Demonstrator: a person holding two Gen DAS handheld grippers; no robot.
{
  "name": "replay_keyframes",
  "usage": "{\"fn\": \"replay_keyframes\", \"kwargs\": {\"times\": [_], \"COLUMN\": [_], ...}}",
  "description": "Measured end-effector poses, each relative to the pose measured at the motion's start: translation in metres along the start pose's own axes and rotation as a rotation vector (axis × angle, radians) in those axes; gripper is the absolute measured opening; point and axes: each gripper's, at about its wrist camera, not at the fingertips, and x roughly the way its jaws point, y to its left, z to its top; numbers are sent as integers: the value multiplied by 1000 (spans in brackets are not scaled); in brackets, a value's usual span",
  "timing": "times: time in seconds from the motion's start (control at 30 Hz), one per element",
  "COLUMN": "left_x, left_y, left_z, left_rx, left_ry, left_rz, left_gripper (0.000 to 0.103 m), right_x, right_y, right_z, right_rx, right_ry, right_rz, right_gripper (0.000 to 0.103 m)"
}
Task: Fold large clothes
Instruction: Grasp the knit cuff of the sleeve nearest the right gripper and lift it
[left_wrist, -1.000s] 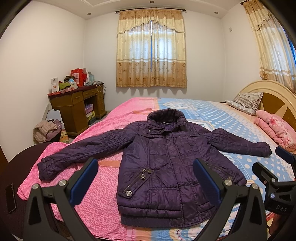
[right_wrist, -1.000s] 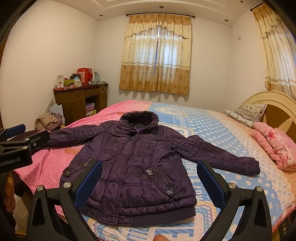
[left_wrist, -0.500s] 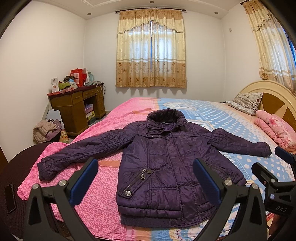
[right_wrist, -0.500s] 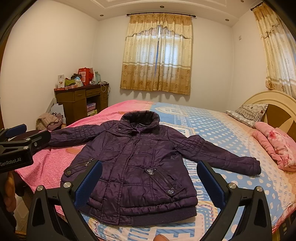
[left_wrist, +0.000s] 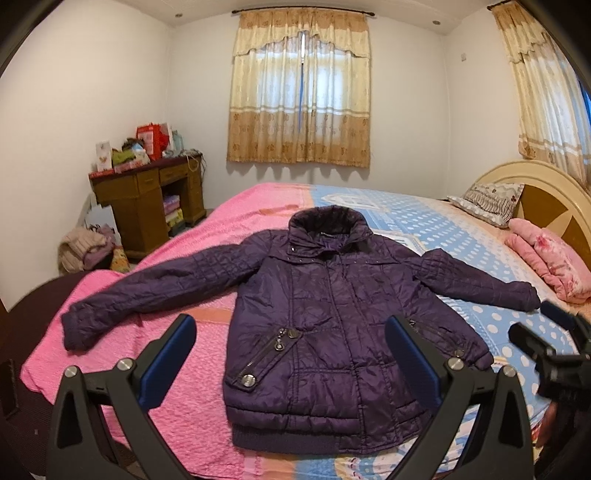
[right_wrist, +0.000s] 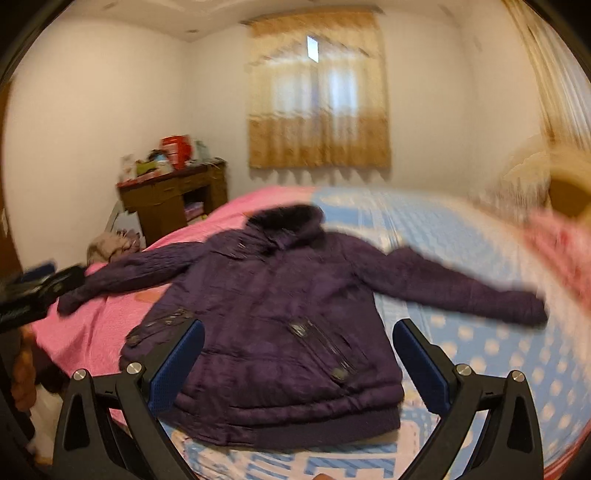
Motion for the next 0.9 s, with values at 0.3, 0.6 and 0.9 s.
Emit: {"fn": "replay_keyframes", "kwargs": {"times": [0.3,0.6,0.9], "left_x": [83,152,186], "left_y": [-26,-55,-48], "left_z": [2,13,14], "left_rx": [70,114,71], "left_ry": [44,85,139], "left_rz": [13,3,40], "left_gripper": [103,103,103], "right_x": [62,89,118], "right_y": [-181,-344,-411], "right_z": [-15,-18,-20], "right_rx": [351,792,1029], "right_ry": [117,63,42], "right_rz": [-172,-261,-305], "right_gripper": [102,101,97]}}
